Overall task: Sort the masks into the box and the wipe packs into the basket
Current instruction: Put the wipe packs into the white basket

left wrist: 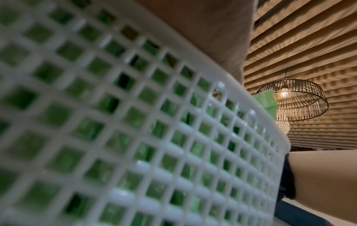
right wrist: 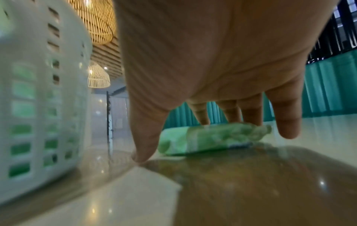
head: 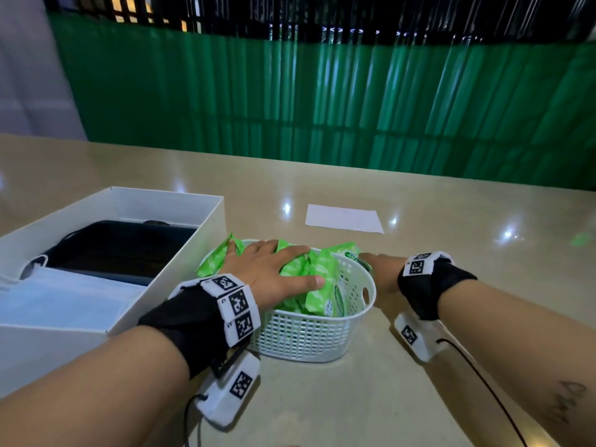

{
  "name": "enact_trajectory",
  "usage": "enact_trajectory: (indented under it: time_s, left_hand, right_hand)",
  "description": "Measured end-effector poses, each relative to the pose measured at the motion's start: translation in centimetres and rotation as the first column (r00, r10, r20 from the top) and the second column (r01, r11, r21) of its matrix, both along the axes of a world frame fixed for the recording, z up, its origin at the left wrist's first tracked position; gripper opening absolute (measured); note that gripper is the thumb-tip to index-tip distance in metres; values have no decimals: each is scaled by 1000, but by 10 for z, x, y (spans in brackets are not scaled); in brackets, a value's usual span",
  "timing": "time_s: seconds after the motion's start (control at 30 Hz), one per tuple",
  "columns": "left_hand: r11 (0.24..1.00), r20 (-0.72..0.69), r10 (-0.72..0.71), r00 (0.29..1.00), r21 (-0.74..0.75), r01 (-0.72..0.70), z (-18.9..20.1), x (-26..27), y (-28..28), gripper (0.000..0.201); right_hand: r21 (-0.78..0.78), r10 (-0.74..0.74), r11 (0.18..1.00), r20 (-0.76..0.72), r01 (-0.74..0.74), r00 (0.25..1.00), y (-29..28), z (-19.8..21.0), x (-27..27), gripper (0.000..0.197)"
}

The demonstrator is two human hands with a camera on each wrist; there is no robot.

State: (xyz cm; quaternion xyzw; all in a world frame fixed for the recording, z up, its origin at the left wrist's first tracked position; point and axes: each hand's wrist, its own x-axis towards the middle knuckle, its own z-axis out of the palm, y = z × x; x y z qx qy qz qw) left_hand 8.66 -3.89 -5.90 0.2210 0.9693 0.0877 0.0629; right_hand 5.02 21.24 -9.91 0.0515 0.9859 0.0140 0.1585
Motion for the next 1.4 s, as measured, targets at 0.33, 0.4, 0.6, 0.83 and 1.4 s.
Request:
enact_trajectory:
  time_s: [0.33,0.4,0.6,0.83,1.4]
  left_hand:
    - [1000,-9,-7,1000,6,7,1,3,-2,71]
    - [1000,-12,-11,1000,2,11,1,4,-3,71]
    - [1000,-23,-13,1000,2,13,0,2,-4,72]
    - [1000,-1,-13,1000,5,13,0,-1,-3,71]
    - [998,-50,-23,998,51,25,-5,-2,-2,93]
  right_hand:
    - [74,-62,995,-22,64,998,6,9,13,49]
    - [110,-36,993,-4,36,999,7,13,12,52]
    - [47,105,993,-23,-104,994,-17,31,4,60]
    - [43,103,993,89,-107,991,-48,45,22,58]
    - [-588,-256,805,-466,-81,847,10,108,100,37]
